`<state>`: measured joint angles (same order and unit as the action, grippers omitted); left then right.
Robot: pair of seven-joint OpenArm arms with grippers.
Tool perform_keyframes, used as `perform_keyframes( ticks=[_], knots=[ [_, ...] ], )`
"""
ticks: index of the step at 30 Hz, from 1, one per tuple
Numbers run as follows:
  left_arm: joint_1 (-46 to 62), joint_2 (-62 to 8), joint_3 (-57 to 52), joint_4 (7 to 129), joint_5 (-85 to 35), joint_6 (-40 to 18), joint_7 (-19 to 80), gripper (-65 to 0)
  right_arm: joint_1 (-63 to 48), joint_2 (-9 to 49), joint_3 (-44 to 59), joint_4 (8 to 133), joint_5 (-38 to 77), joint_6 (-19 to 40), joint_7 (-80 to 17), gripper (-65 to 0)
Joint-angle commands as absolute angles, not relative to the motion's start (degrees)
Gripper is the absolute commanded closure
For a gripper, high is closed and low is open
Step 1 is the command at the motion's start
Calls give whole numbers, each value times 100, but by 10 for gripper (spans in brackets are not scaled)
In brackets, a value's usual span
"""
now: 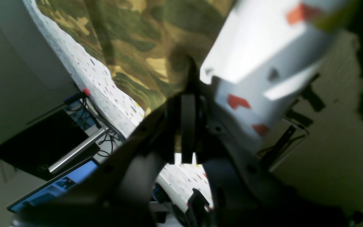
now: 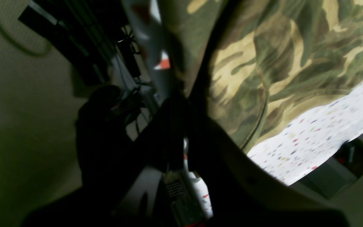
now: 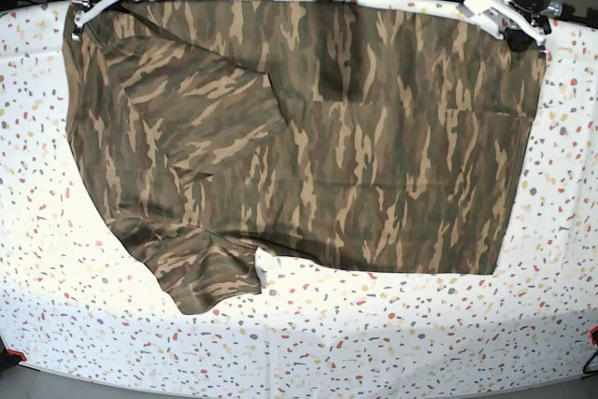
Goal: Fold the T-shirt properly
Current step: 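Lift the shirt edge with both grippers and pull it toward the robot, then lower the shirt edge with both grippers and release, pulling grippers back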
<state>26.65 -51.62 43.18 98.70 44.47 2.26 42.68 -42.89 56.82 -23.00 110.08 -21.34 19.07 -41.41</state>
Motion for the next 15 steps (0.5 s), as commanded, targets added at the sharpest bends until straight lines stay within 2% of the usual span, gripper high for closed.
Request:
perform_keyframes(
  ticks=[1, 6, 9, 15],
  knots=[
    [2749, -5260, 4318, 9911, 4488, 209, 4305, 0, -4425, 5780, -2189, 11067, -2106, 1944, -4244, 0],
    [2762, -5258, 4318, 9911, 4506, 285, 4252, 0, -4589, 5778, -1927, 11093, -2102, 1933, -4200, 0],
    [2764, -5260, 4318, 9911, 4501, 285, 4248, 0, -4574, 5776, -1929, 11163, -2102, 1546, -4042, 0],
    [2764, -5260, 4318, 9911, 4504, 285, 4652, 0, -4574, 5778, -1927, 11266, -2104, 1496, -3992, 0]
  ],
)
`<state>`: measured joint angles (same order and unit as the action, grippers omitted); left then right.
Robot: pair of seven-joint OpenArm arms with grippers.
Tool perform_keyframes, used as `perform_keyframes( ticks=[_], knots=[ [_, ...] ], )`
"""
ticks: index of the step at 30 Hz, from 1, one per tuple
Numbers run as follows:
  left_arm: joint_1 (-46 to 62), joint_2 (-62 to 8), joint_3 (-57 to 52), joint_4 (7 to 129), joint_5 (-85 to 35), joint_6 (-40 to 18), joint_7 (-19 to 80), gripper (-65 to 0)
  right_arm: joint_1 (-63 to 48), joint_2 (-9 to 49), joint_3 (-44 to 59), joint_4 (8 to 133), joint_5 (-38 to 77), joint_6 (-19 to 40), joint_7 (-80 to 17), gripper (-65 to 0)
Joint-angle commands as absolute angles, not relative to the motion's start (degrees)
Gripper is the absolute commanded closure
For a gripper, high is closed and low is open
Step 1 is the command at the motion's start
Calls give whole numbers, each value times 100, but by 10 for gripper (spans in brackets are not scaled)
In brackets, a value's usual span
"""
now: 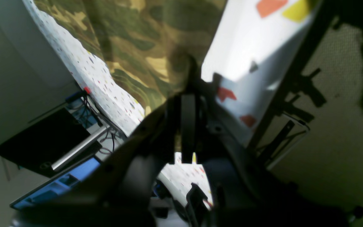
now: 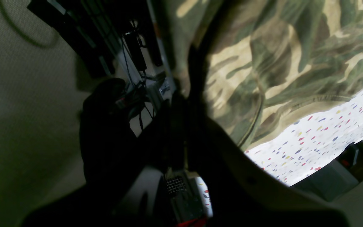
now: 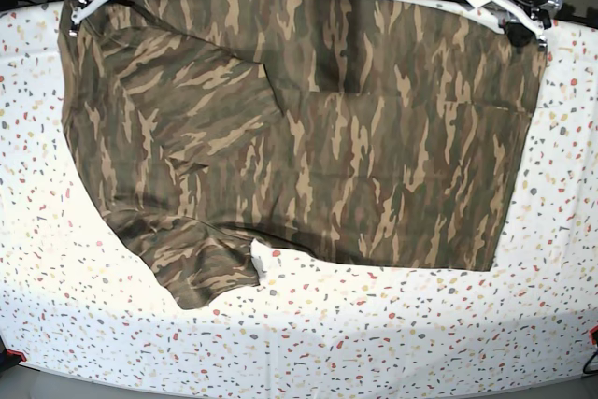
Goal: Fold the T-shirt properly
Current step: 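Lower the shirt edge with both grippers and release, pulling grippers back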
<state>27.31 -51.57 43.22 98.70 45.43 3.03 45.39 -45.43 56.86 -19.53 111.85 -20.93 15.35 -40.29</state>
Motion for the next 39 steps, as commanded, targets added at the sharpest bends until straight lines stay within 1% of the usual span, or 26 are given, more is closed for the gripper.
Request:
perform_keyframes(
  ticks=[1, 5, 10, 13, 14, 16, 17, 18, 19, 20, 22, 27, 34, 39],
  knots=[
    [2764, -5260, 4318, 9911, 4504, 285, 4670, 0, -4574, 5778, -1929, 11266, -2104, 1496, -3992, 0],
    [2762, -5260, 4318, 9911, 4515, 283, 4668, 0, -4571, 5778, -1927, 11266, -2106, 1494, -3992, 0],
    [2762, -5258, 4318, 9911, 4956, 287, 4668, 0, -4574, 5776, -1929, 11266, -2237, 1494, -4014, 0],
    [2764, -5258, 4318, 9911, 5009, 287, 4670, 0, -4574, 5776, -1929, 11266, -2231, 1500, -4014, 0],
    [2764, -5258, 4318, 9911, 5006, 287, 4670, 0, -4574, 5776, -1929, 11266, -2231, 1503, -4014, -21],
    [2764, -5258, 4318, 9911, 5009, 290, 4670, 0, -4574, 5776, -1929, 11266, -2233, 1498, -4012, -150],
    [2764, -5258, 4318, 9911, 5009, 290, 4670, -34, -4574, 5776, -1929, 11266, -2233, 1498, -4012, -197],
    [2762, -5258, 4318, 9911, 5006, 305, 4670, -93, -4574, 5776, -1929, 11266, -2231, 1496, -4012, -227],
    [2764, -5258, 4318, 9911, 5006, 390, 4670, -145, -4574, 5778, -1929, 11266, -2231, 1498, -4014, -241],
    [2764, -5258, 4318, 9911, 5002, 548, 4687, -187, -4574, 5778, -1929, 11266, -2231, 1498, -4016, -241],
    [2762, -5258, 4318, 9911, 5013, 777, 4851, -227, -4574, 5776, -1929, 11266, -2231, 1498, -4012, -241],
    [2764, -5258, 4318, 9911, 5011, 819, 5494, -231, -4574, 5778, -1929, 11273, -2231, 1498, -4007, -241],
    [2781, -5260, 4318, 9931, 5011, 821, 6040, -231, -4574, 5778, -1929, 11601, -2233, 1498, -4010, -241],
    [2777, -5400, 4318, 10049, 5347, 1302, 6917, -231, -4574, 5778, -1929, 11933, -2235, 1492, -4010, -241]
  ],
)
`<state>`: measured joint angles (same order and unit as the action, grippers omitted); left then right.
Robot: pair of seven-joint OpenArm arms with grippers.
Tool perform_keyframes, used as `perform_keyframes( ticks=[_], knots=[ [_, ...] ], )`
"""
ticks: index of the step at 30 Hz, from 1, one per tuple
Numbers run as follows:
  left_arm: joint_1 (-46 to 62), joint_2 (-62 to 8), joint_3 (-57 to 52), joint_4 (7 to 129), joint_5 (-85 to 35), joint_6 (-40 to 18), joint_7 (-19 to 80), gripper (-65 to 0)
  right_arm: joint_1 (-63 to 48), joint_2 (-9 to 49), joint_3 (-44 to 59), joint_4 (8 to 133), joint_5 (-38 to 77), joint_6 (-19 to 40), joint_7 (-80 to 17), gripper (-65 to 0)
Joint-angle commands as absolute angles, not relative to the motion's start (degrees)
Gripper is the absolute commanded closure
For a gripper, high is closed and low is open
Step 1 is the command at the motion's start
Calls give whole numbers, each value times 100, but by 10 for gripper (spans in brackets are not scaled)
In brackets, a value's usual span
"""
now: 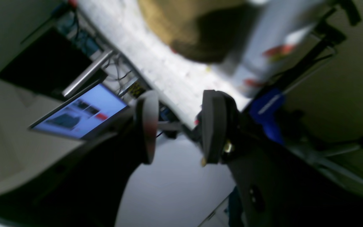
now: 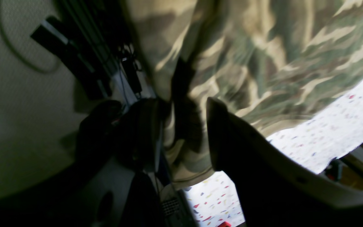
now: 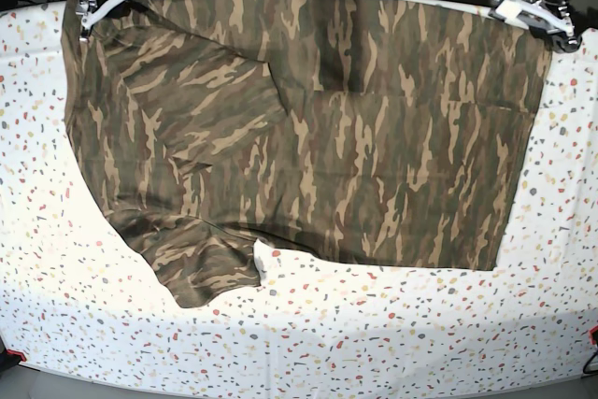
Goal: Fold the T-shirt properly
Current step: 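Lower the shirt edge with both grippers and release, pulling grippers back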
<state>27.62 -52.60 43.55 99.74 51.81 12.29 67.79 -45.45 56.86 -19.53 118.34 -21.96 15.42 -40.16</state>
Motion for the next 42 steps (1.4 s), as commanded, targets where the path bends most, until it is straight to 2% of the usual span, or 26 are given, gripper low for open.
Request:
perform_keyframes(
  ticks=[1, 4, 9, 18, 23, 26, 28, 34, 42],
  knots=[
    [2779, -5478, 4318, 10103, 5509, 1435, 7059, -231, -4571, 5778, -1929, 11981, -2235, 1479, -4007, -241],
    [2773, -5680, 4318, 10280, 5878, 1745, 6995, -231, -4515, 5771, -1929, 12049, -2287, 1247, -3962, -241],
    [2679, -5782, 4311, 10667, 5907, 1767, 6501, -231, -4077, 5614, -1914, 12049, -2399, 1020, -3966, -241],
    [1597, -5780, 4311, 11115, 5806, 1787, 6246, -231, -2661, 4831, -1914, 12049, -2359, 902, -3535, -241],
    [803, -5664, 4311, 11115, 5336, 1785, 5776, -231, -1815, 4305, -1914, 12049, -2357, -189, -3538, -241],
    [526, -5590, 4311, 11115, 5120, 1785, 5771, -230, -1752, 4287, -1914, 12049, -2359, -1041, -3701, -241],
    [451, -5588, 4311, 11115, 4831, 1785, 5680, -230, -1752, 4346, -1914, 12049, -2357, -1258, -3933, -241],
    [445, -5192, 4311, 11113, 4762, 1785, 5395, -230, -1726, 4639, -1914, 12046, -2362, -1269, -3953, -241],
    [353, -4276, 4311, 11111, 4683, 1785, 5240, -230, -1435, 4630, -1914, 12046, -2362, -1269, -3865, -241]
  ],
)
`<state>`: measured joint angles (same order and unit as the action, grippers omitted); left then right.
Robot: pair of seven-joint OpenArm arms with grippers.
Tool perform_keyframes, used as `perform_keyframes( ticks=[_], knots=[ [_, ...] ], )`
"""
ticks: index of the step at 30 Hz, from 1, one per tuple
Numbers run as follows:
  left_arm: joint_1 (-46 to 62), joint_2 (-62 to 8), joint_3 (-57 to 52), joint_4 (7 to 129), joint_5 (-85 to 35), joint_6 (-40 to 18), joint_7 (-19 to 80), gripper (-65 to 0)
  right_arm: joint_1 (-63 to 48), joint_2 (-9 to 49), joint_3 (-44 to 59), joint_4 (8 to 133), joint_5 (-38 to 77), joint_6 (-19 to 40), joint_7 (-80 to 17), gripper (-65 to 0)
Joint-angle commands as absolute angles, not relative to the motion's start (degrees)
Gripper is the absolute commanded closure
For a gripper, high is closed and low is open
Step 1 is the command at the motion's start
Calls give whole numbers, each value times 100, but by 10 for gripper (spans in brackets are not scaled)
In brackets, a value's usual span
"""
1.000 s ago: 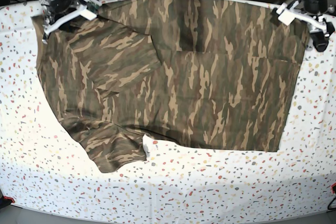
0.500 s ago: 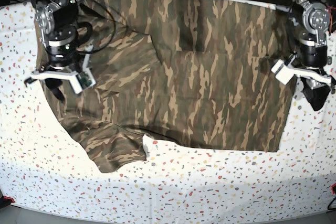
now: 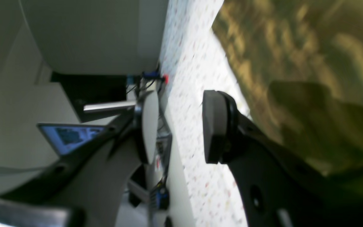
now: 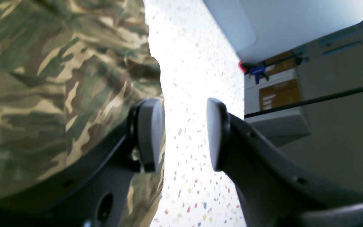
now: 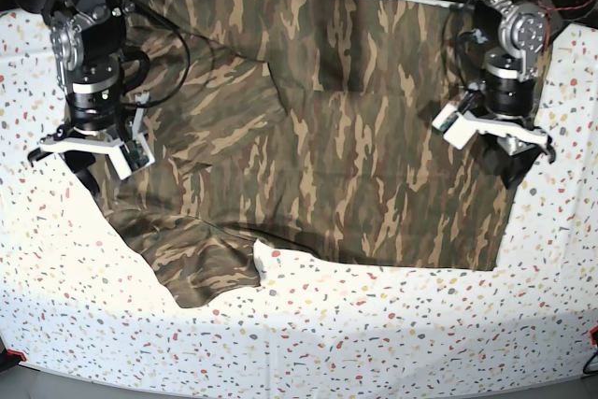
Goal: Fold the T-shirt properly
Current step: 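Lower the shirt edge with both grippers and release, pulling grippers back, then move both grippers to the shirt's hem corners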
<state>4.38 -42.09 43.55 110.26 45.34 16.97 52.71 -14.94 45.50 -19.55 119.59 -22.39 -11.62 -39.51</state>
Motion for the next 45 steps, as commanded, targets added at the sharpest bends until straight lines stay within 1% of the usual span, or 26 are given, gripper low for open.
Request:
perform_keyframes(
  ticks=[1, 3, 7, 11, 14, 21, 25, 29, 34, 41, 45],
  knots=[
    [298, -4187, 4311, 11111, 4685, 1785, 5238, -230, -1393, 4630, -1914, 12046, -2359, -1269, -3874, -241],
    [161, -4034, 4311, 11109, 4683, 1850, 5212, -230, -1278, 4615, -1914, 12046, -2357, -1269, -3874, -241],
    [-178, -3743, 4311, 11109, 4689, 2425, 5201, -230, -980, 4386, -1914, 12046, -2357, -1267, -3887, -241],
    [-480, -3505, 4198, 11109, 4681, 2445, 5262, -230, -779, 4141, -1914, 12046, -2359, -1267, -3879, -241],
    [-613, -3465, 3962, 11109, 4615, 2445, 5240, -230, -703, 4034, -1914, 12046, -2364, -1267, -3854, -241],
    [-862, -3461, 3044, 11109, 3942, 2445, 5212, -230, -351, 3916, -1914, 12046, -2377, -1267, -3857, -241],
    [-880, -3461, 2576, 11109, 3568, 2445, 4993, -230, -27, 3903, -1914, 12046, -2357, -1267, -3854, -241],
    [-895, -3461, 2237, 11109, 3245, 2445, 4823, -230, 342, 3745, -1914, 12046, -2355, -1269, -3857, -241],
    [-1037, -3459, 2060, 11109, 3092, 2447, 4644, -230, 915, 3330, -1914, 12046, -2287, -1267, -3837, -241],
    [-1743, -3413, 2062, 11109, 2775, 2443, 4532, -231, 1776, 2447, -1914, 12036, -1688, -1260, -3809, -241],
    [-2045, -3415, 2060, 11091, 2510, 2438, 4506, -231, 2095, 2078, -1914, 11987, -1422, -1251, -3756, -241]
  ],
)
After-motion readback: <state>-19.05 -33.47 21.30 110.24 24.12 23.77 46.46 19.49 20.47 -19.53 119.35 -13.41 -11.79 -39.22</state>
